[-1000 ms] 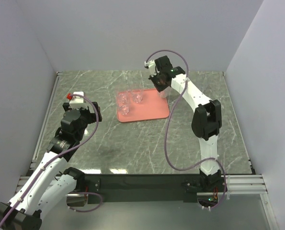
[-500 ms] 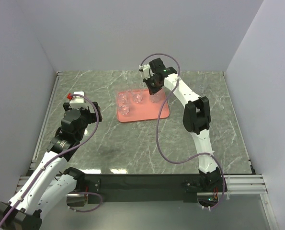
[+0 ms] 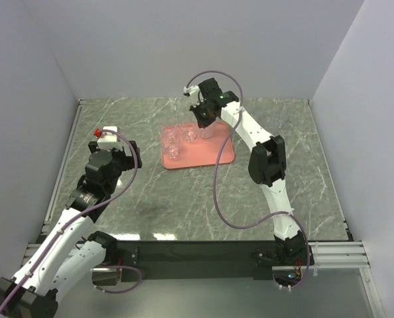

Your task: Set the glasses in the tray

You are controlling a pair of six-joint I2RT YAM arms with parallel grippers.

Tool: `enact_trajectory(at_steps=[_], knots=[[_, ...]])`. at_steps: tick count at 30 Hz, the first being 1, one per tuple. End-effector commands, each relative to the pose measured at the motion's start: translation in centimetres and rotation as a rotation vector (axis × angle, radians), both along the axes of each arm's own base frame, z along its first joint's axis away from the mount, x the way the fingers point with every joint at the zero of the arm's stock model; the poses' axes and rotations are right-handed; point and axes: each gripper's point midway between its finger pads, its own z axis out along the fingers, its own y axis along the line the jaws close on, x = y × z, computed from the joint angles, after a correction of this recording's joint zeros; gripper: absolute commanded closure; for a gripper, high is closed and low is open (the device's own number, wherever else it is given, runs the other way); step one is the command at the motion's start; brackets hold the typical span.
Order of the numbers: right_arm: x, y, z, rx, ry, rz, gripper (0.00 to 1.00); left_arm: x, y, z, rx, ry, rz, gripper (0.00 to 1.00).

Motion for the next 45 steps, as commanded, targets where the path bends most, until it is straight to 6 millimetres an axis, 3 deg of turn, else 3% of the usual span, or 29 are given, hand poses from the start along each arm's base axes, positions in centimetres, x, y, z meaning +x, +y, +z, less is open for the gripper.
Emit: enact_trajectory(at_steps=[1, 16, 23, 32, 45], knots=[[0.9, 1.2, 0.9, 0.016, -0.047, 0.003, 1.00, 0.3, -0.1, 0.9, -0.004, -0.039, -0.012, 0.03], [1.0, 1.1, 0.0, -0.017, -0.053, -0.013, 0.82, 0.2, -0.1, 0.9, -0.003, -0.039, -0.009, 0.03], [0.6, 0.6, 1.7, -0.028, -0.082, -0.009, 0.67, 0.2, -0.1, 1.0, -0.005, -0.042, -0.012, 0.03], [-0.8, -0.8, 6.3, -0.036, -0.155, -0.003, 0.66, 0.0, 0.1, 1.3, -0.008, -0.052, -0.006, 0.03], [-2.0, -4.8, 7.1, -0.110, -0.184, -0.064, 0.66, -0.2, 0.2, 1.6, -0.012, -0.061, -0.003, 0.03]])
